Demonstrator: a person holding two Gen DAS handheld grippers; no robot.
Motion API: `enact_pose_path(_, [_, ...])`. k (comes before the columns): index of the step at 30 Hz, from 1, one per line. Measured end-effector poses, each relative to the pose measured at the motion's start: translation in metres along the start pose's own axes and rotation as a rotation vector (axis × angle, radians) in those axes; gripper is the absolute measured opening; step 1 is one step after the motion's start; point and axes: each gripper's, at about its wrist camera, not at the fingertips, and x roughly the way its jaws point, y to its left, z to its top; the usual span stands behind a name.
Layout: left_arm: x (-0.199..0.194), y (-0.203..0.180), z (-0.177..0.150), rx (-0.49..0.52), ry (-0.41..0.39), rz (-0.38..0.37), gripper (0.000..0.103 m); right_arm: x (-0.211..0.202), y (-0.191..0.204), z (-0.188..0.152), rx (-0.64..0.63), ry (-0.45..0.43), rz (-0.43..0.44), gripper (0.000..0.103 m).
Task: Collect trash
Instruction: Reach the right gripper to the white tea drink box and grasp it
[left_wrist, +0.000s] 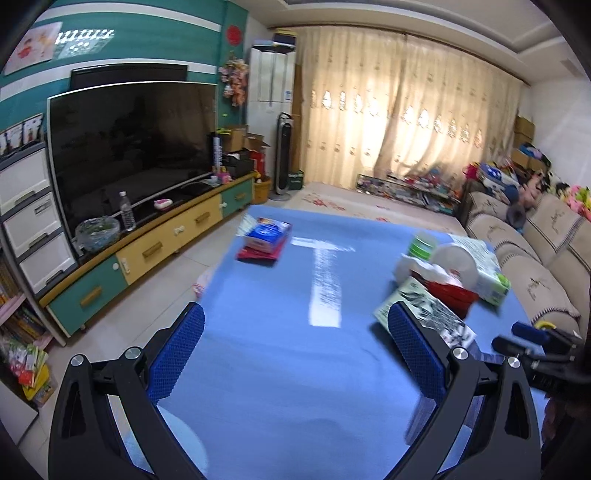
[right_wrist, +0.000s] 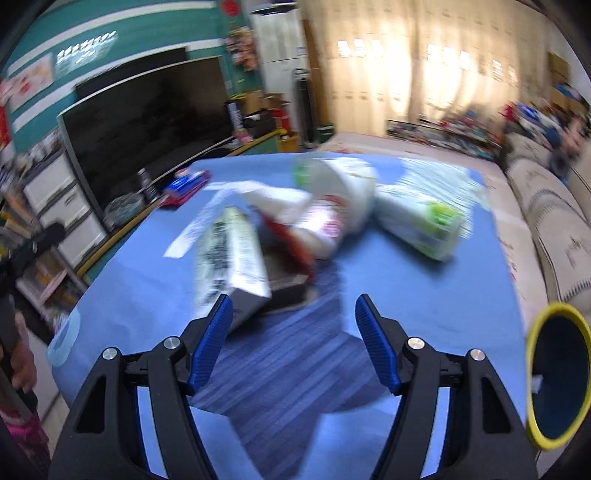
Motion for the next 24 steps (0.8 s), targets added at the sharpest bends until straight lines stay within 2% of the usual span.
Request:
enact_pose_path(6, [-0.005, 0.032, 0.004, -0.053, -0.014, 0.049, 0.098, 0.017, 0.044, 0.006, -0.138, 0.005, 0.03, 0.066])
enact_pose_path(8, [-0.004, 0.039, 0.003, -0.062, -0.009, 0.056, 0.098, 0.026, 0.06, 0.008, -0.207, 0.001, 0.013, 0.066])
enact_pose_path(11, [-0.001, 0.046, 0.001, -0.067, -0.002, 0.059, 0.098, 0.039, 0.079, 0.008, -0.322, -0.01, -0.039, 0.072])
enact_pose_path(24, [0.013, 0.049, -0.006, -0.08, 0.036, 0.037, 0.098, 0.079, 0.087, 0.0, -0.481, 0.019, -0.197, 0.073])
